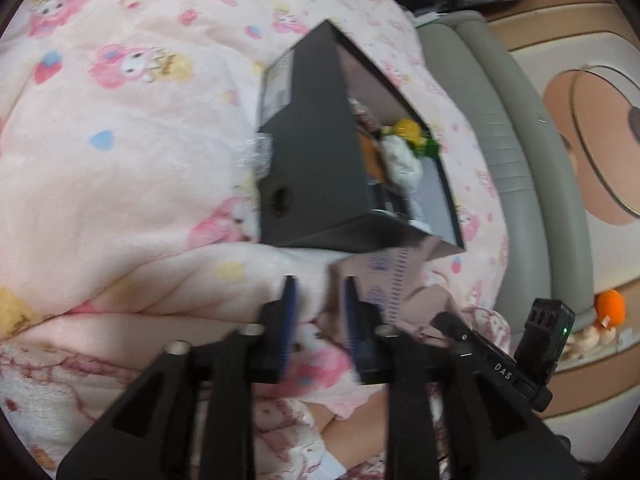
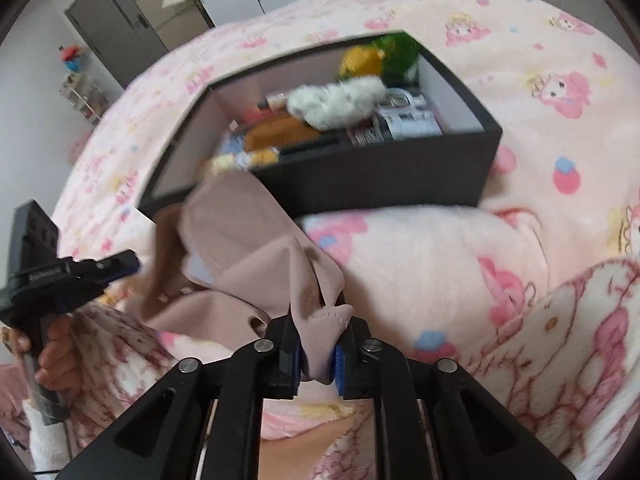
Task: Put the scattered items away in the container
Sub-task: 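Carry the beige mask in the left gripper toward the black box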
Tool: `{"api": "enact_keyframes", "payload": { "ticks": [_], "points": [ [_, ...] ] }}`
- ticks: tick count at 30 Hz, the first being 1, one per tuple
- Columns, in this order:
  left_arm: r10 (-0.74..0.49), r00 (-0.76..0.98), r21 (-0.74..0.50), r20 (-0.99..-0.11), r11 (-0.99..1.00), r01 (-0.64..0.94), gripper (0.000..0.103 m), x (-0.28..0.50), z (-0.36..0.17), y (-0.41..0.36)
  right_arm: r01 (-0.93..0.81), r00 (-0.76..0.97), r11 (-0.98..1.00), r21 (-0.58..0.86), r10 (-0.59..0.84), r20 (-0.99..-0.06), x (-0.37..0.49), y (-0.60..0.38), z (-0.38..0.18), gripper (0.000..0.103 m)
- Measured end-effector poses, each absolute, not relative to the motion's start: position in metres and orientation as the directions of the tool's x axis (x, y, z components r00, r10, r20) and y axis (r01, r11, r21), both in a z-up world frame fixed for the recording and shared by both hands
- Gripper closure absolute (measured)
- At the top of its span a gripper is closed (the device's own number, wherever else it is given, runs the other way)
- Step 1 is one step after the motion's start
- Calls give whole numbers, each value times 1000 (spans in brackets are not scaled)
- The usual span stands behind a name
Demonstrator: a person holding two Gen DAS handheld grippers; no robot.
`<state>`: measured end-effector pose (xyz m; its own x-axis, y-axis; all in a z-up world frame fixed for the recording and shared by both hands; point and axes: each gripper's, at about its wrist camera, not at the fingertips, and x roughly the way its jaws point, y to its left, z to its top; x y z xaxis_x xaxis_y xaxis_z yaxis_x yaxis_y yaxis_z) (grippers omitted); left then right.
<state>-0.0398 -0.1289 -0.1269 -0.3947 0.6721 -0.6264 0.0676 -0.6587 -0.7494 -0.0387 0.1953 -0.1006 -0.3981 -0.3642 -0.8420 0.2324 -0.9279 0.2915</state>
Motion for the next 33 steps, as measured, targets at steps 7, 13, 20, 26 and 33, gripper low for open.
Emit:
{"api": "enact_keyframes", "payload": {
  "ticks": [7,13,20,26,33],
  "points": [
    [678,-316,-709,-664,-705,-25,48,-58,-129,-86,296,-442,-906,301,-410,-798,-44,179,-83,69],
    [651,-259,-664,-713,-746,-50,71,-66,-144,-59,306,-329,-898,317,-412,-850,-59,155,-122,53],
    [645,-295,-656,-705,-751,-74,99,-58,-137,-64,297,-353,-923,247,-346,-869,-62,152,-131,80],
    [613,-367,-667,-700,-744,27,99,-48,-134,-94,214,-376,-951,222,-290,-880,-62,176,-130,86],
    [651,-393,-730,-650,-678,84,77,-45,-138,-113,182,-372,-915,361,-404,-836,-59,201,-120,80]
  ]
}}
